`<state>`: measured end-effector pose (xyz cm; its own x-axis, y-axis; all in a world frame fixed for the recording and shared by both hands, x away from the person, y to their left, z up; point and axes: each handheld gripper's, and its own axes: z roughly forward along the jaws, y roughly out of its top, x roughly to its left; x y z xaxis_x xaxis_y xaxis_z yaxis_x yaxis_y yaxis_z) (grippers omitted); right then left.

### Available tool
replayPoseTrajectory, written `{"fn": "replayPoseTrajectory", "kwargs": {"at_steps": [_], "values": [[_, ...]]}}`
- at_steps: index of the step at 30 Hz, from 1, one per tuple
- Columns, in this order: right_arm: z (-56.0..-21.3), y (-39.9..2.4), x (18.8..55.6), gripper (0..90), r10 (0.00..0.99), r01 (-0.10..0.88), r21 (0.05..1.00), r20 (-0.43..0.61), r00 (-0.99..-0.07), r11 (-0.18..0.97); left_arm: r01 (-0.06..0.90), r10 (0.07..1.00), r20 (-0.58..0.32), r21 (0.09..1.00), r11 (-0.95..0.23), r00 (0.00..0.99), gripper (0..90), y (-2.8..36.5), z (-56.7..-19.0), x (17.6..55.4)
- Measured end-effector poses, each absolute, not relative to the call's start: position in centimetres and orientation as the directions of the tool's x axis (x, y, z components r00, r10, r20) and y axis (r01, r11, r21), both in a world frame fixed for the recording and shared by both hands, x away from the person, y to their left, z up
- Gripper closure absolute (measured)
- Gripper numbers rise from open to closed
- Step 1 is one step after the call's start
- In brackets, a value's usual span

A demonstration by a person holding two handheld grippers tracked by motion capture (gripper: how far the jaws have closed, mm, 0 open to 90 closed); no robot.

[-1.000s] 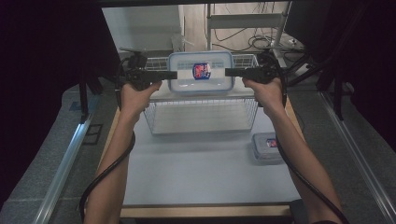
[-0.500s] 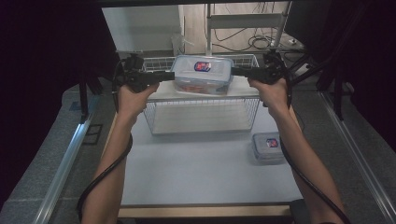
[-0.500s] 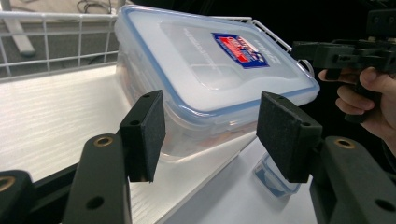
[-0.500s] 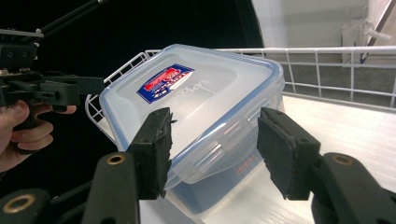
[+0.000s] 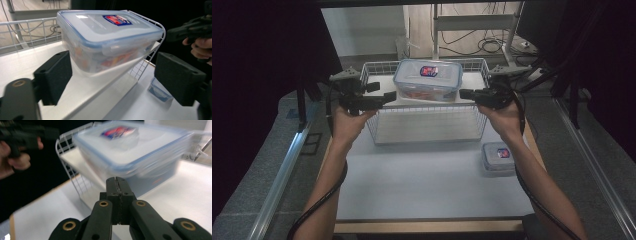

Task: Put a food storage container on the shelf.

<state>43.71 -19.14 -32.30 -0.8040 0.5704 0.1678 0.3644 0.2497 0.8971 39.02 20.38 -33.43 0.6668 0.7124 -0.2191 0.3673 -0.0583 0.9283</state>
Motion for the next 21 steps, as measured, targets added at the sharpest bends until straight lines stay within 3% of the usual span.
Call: {"fn": "replayPoseTrajectory", "kwargs": {"at_steps": [6,21], "values": [[-33.8,-17.3,43.9,89.4,0.569,0.355,0.881,0.125,-0.813,0.314,0.347,0.709,-0.190,0.934,-0.083,0.680,9.3,20.2,-35.0,37.3],[-34.0,-17.2,45.6,89.4,0.616,0.379,0.879,0.132,-0.777,0.290,0.335,0.698,-0.148,0.932,-0.139,0.701,8.3,19.3,-38.7,33.5]]}}
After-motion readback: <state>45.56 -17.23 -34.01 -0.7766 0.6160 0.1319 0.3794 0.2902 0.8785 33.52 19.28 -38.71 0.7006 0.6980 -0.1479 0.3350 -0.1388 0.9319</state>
